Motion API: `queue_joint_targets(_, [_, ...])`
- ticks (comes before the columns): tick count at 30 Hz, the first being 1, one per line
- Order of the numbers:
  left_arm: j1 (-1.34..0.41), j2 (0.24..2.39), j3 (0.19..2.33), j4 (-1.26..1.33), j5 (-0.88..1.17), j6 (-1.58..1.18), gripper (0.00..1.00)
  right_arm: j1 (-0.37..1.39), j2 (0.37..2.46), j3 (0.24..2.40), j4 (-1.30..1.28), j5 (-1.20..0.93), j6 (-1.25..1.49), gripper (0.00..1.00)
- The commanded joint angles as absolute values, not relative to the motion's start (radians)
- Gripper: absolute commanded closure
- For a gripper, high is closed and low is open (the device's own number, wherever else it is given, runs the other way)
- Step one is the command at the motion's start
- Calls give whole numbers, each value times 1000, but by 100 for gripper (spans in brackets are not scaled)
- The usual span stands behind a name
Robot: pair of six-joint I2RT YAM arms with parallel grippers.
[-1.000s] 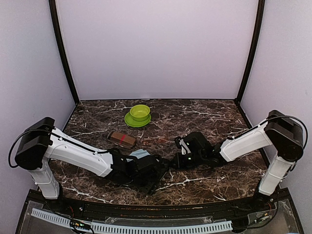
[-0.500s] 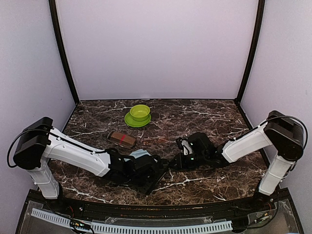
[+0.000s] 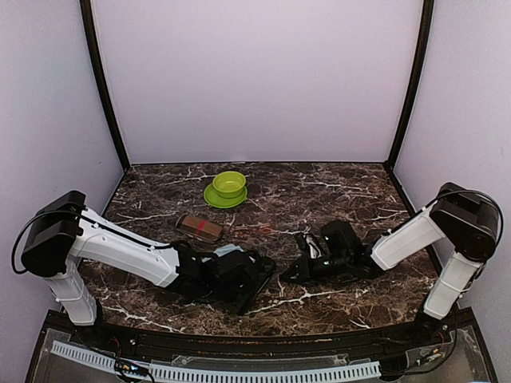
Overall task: Organize the sunglasses
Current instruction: Pick up the case with sunglasses from the corner of the board, then place the case with sunglasses at the corner of the board.
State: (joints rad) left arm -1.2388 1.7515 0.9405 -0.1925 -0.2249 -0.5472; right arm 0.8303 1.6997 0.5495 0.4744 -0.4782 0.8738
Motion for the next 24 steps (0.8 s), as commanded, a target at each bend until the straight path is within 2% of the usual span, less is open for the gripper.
queue_joint_targets(1, [-1227,1723,916,-255,-269,-539,42,817,1696,544,479,-505,860,80])
queue_joint_targets(5, [-1227,1699,911,-216,-249,-485,38,817,1660,558,403,-467,799,79])
queue_joint_targets(9, [-1227,1689,916,-176,-178,-370,30,815,1617,564,335,-423,738,76])
queue_joint_targets(13, [-1227,1736,1005,-270,-141,-296,15,814,1601,564,295,-392,711,74])
queue_joint_targets(18, [-1227,1759,1055,-326,-135,-272,2,813,1601,557,308,-392,718,74])
queue_joint_targets(24, [-1226,1715,1048,-329,-151,-277,1,813,1601,550,310,-389,719,74])
